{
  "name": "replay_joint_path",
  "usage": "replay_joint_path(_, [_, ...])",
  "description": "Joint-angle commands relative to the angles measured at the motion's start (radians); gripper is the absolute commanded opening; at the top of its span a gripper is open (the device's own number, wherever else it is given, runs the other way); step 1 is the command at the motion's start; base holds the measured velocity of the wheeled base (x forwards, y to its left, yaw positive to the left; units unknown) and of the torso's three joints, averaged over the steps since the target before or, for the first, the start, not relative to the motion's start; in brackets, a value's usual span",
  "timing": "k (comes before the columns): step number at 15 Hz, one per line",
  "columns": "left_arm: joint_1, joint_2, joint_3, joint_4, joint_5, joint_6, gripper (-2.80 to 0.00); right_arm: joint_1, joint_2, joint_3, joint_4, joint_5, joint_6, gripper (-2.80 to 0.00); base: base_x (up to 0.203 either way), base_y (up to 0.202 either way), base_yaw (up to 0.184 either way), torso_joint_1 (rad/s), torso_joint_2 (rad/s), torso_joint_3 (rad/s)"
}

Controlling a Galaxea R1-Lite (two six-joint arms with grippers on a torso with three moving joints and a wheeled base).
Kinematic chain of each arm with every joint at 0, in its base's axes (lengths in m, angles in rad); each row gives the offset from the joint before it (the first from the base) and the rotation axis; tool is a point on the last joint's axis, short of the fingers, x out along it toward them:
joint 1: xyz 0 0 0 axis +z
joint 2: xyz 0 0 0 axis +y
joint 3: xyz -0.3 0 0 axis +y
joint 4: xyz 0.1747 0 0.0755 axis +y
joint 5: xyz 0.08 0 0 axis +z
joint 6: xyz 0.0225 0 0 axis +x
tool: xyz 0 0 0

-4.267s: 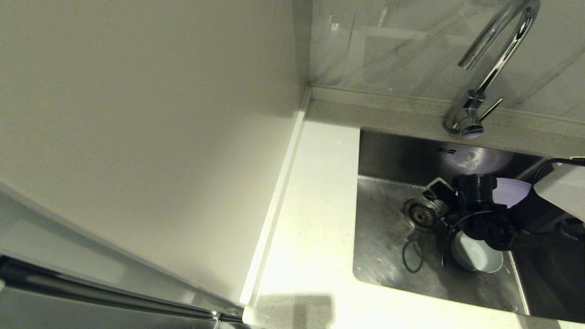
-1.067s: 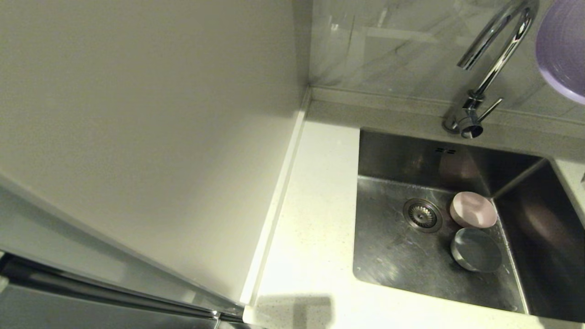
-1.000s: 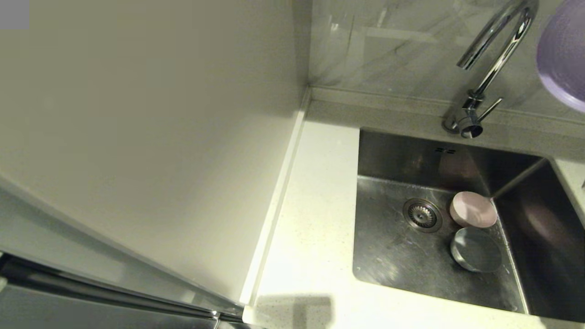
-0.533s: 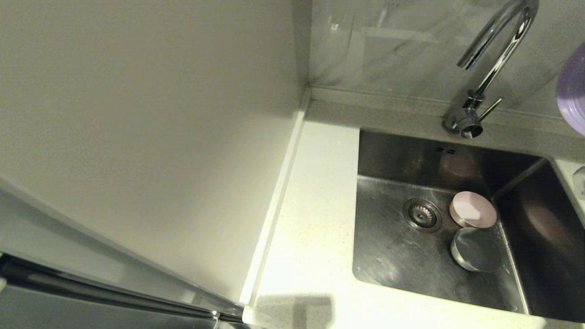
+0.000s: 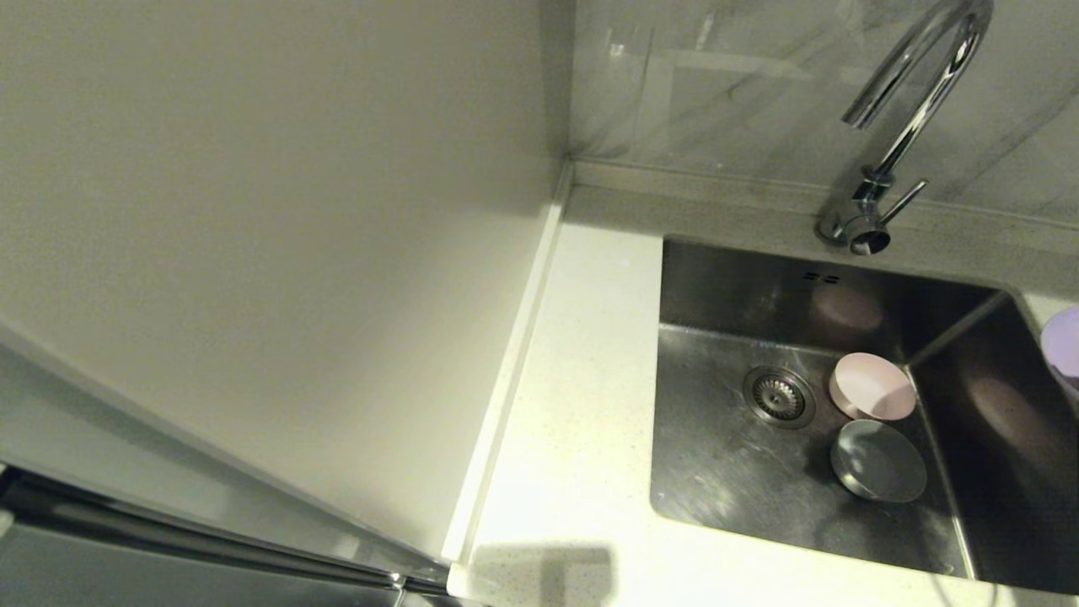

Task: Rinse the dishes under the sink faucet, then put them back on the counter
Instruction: Put a plate back to the table from the sink

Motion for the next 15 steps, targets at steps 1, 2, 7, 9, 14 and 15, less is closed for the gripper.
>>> replay_joint_path(1, [0.0, 0.0, 0.003, 0.0, 0.0, 0.0, -2.8, -0.001, -0.007, -0.047, 0.072, 0.089, 0.302, -2.8, 0.0, 0.0, 0.0, 0.0, 0.0, 0.0])
replay_joint_path(2, [0.0, 0.0, 0.003, 0.0, 0.001, 0.0, -2.8, -0.002, 0.0, -0.056, 0.073, 0.097, 0.364, -2.8, 0.0, 0.0, 0.0, 0.0, 0.0, 0.0])
replay_joint_path(7, [0.0, 0.0, 0.003, 0.0, 0.0, 0.0, -2.8, -0.092, -0.03, -0.042, 0.075, 0.109, 0.446, -2.8, 0.0, 0.0, 0.0, 0.0, 0.0, 0.0])
replay_joint_path(9, [0.0, 0.0, 0.003, 0.0, 0.0, 0.0, -2.8, -0.154, -0.046, -0.015, 0.077, 0.167, 0.447, -2.8, 0.0, 0.0, 0.0, 0.0, 0.0, 0.0])
replay_joint_path(14, [0.0, 0.0, 0.003, 0.0, 0.0, 0.0, -2.8, -0.148, 0.159, -0.091, 0.051, 0.172, 0.492, -2.8, 0.0, 0.0, 0.0, 0.0, 0.0, 0.0])
replay_joint_path(15, [0.0, 0.0, 0.003, 0.0, 0.0, 0.0, -2.8, -0.14, 0.209, -0.114, 0.039, 0.172, 0.497, -2.8, 0.0, 0.0, 0.0, 0.0, 0.0, 0.0])
